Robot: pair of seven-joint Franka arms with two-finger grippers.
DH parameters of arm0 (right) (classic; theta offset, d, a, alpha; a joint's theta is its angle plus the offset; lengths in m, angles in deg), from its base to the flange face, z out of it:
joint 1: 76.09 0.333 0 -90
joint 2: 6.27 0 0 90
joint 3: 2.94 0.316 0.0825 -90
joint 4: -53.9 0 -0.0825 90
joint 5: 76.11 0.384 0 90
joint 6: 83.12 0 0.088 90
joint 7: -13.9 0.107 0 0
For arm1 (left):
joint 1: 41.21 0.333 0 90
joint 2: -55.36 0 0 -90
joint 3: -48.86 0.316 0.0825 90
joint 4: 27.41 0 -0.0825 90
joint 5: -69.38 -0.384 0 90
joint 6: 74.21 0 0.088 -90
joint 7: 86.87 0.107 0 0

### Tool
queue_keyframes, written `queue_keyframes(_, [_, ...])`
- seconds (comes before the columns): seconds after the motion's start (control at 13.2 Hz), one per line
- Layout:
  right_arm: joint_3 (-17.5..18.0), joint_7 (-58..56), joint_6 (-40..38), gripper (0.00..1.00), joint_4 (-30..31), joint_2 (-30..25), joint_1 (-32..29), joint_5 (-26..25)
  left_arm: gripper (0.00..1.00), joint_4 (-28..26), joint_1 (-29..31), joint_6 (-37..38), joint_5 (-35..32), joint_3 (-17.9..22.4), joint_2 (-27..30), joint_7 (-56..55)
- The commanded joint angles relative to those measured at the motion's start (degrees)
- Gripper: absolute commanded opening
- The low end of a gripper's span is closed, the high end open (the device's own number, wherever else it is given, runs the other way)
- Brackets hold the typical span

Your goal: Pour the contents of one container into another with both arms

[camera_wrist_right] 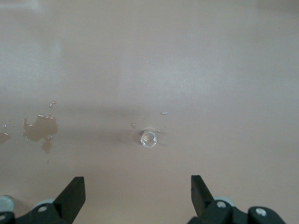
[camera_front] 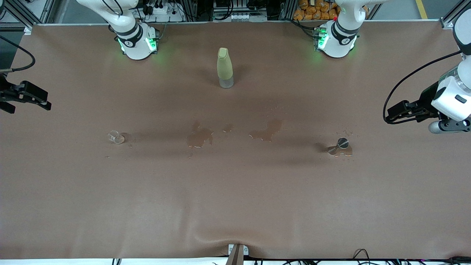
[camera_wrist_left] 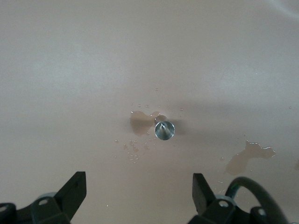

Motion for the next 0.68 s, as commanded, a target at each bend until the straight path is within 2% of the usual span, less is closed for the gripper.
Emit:
queue_keyframes(0.0, [-0.2,-0.3,-0.4,1.0,-0.6,-0.7,1.2,-0.5,1.0,1.4,-0.1,1.3,0.3,-0.1,-0.4,0.0])
queue_keyframes(0.23, [-4.1,-0.3,-0.3,1.0,-0.4,-1.4,4.9,-0.4,1.0,1.3,-0.1,1.3,0.4,-0.1,-0.5,-0.3])
queue_keyframes(0.61, [-7.1,-0.5,2.0,1.0,2.0,-3.2,7.4,-0.1,1.0,1.2,-0.2,1.3,0.4,-0.1,-0.5,-0.4])
